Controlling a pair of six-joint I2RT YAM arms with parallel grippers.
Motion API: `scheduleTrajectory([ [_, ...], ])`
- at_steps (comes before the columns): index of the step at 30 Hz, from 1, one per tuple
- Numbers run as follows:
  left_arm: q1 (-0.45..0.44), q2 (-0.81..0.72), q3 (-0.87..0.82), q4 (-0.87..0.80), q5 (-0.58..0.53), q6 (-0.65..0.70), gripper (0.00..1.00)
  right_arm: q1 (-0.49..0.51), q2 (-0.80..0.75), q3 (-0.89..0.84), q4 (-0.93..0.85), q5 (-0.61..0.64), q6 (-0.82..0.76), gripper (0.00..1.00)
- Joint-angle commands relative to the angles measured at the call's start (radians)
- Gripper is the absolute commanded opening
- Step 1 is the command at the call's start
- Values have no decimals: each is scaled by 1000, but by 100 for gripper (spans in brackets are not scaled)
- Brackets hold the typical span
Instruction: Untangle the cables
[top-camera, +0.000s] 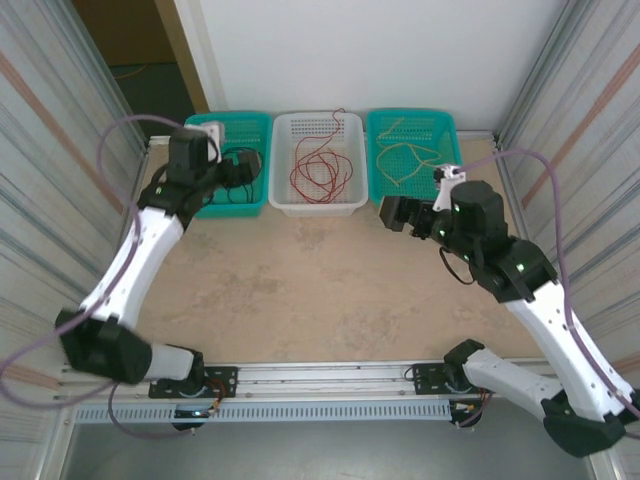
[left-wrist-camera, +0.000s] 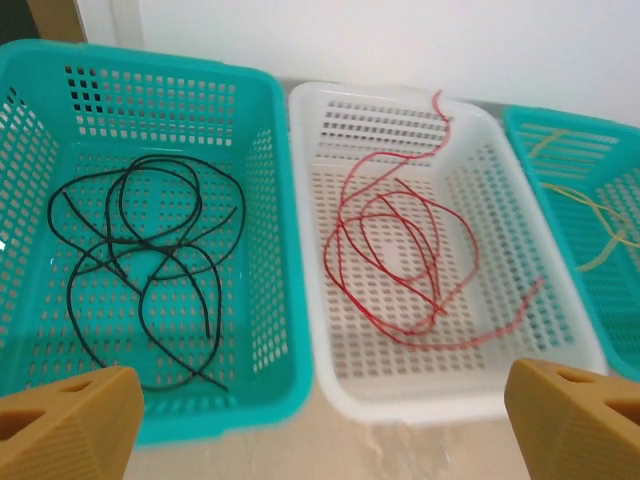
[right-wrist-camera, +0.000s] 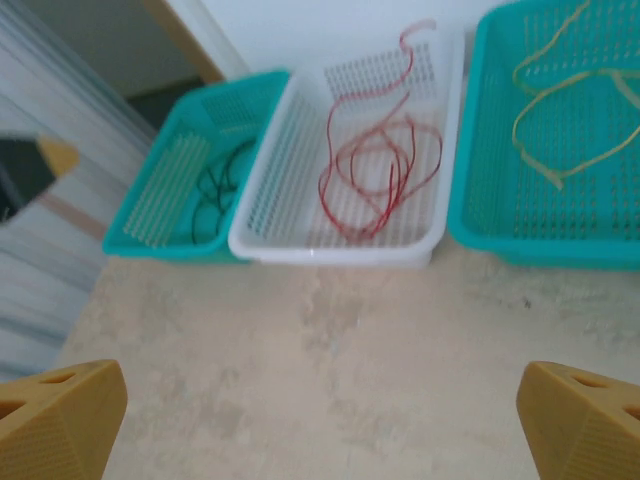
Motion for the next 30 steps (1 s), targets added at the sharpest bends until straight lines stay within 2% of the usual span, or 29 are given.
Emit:
scheduleTrajectory([
  [1,4,-168,-180,65,-143,11,97,-7,-43,-109,122,156,-51,99],
  [4,4,-332,-379,124,-284,-41,99,-10,-80,-265,165,362,-5,99],
  [6,4,-406,-520,166,-396,-77,99,-25,-100,-368,252,455,-50,99],
  [10,6,-510,-794,334,-447,88,99,-111,-77,-535,378,514,-116,99],
  [14,42,-431,-943,488,-585,126,99,-215,30,-649,485,685,-145,99],
  [16,64,-360,-946,563,-596,139,99,-269,66,-724,593,726,-172,99],
  [18,105,-287,-955,678,-512,168,99,-320,94,-799,738,711,-225,99],
  [23,125,-83,-952,959,-437,222,99,-410,264,-865,1015,593,-310,99],
  [25,119,-15,-968,1128,-390,270,99,-425,339,-866,1160,462,-382,99],
  [27,115,34,-951,1165,-357,331,99,-465,399,-878,1307,298,-388,99],
  [28,116,77,-972,1252,-329,354,99,-488,436,-865,1348,201,-414,99],
  [29,117,127,-1000,1349,-316,363,99,-489,460,-831,1303,162,-440,99],
  [30,131,182,-1017,1463,-271,383,99,-502,494,-822,1341,105,-482,99],
])
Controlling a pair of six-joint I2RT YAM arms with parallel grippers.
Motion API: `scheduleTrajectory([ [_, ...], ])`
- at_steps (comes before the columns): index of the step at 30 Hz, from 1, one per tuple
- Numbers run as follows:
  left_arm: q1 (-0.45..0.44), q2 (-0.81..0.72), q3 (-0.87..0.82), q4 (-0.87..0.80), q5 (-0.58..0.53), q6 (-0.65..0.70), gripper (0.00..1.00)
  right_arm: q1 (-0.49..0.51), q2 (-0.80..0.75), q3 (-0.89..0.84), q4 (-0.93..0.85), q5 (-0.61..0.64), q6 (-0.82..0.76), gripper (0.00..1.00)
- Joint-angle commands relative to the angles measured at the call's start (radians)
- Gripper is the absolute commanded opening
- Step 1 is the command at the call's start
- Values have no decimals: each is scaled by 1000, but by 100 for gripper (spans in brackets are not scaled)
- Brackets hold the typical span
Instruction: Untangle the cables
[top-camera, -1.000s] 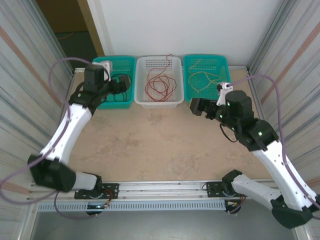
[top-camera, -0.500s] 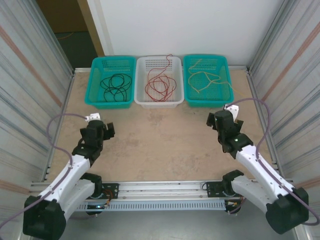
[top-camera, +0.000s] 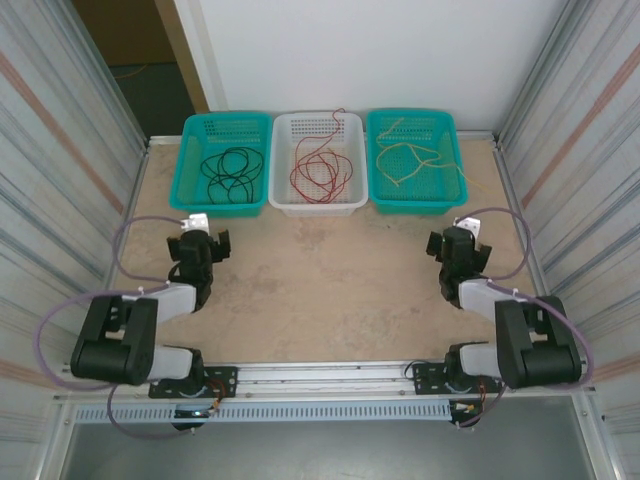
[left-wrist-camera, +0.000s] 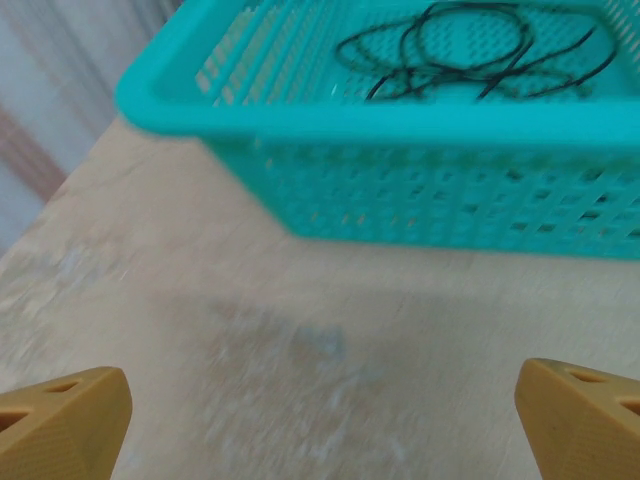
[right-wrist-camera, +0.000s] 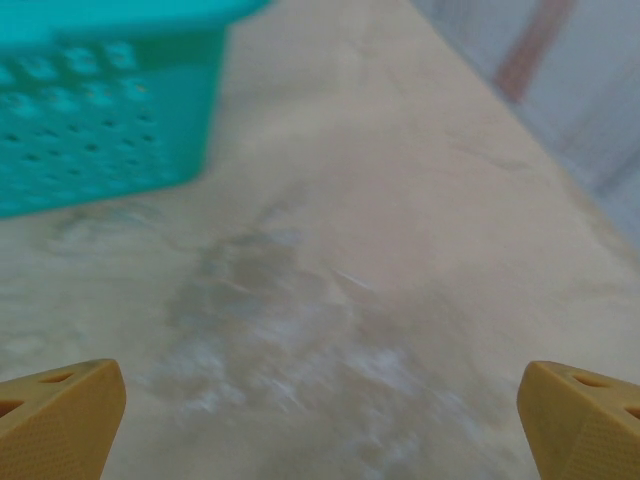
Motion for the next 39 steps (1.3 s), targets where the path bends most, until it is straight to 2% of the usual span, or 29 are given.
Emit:
scheduleTrajectory([
  [1,13,104,-48,300,144,93,99,-43,81,25,258,-280,-133,99],
  [3,18,154,-41,379,139,108,99,-114,188,-31,448,-366,-77,99],
  [4,28,136,-21,310,147,89,99,-137,248,-50,576,-381,-61,99],
  [5,47,114,6,213,179,63,99,-156,224,-21,469,-427,-53,99],
  [6,102,121,37,158,260,33,99,-158,188,36,302,-463,-64,99],
  [8,149,128,55,134,377,12,99,-152,234,46,352,-496,-77,99],
  [9,155,122,58,114,395,11,99,-160,206,58,279,-505,-71,99],
  [11,156,127,55,131,395,11,99,-151,224,49,335,-490,-74,99],
  [12,156,121,58,119,395,11,99,-149,207,58,286,-484,-74,99],
  [14,150,122,56,122,386,14,99,-140,217,50,324,-465,-79,99],
  [17,73,128,65,114,206,46,99,-134,212,53,308,-452,-81,99],
  [19,47,125,49,145,145,52,99,-130,213,52,314,-445,-83,99],
  [33,58,127,55,135,163,49,99,-130,225,72,282,-443,-84,99],
  [39,82,124,64,111,217,38,99,-133,210,56,303,-450,-81,99],
])
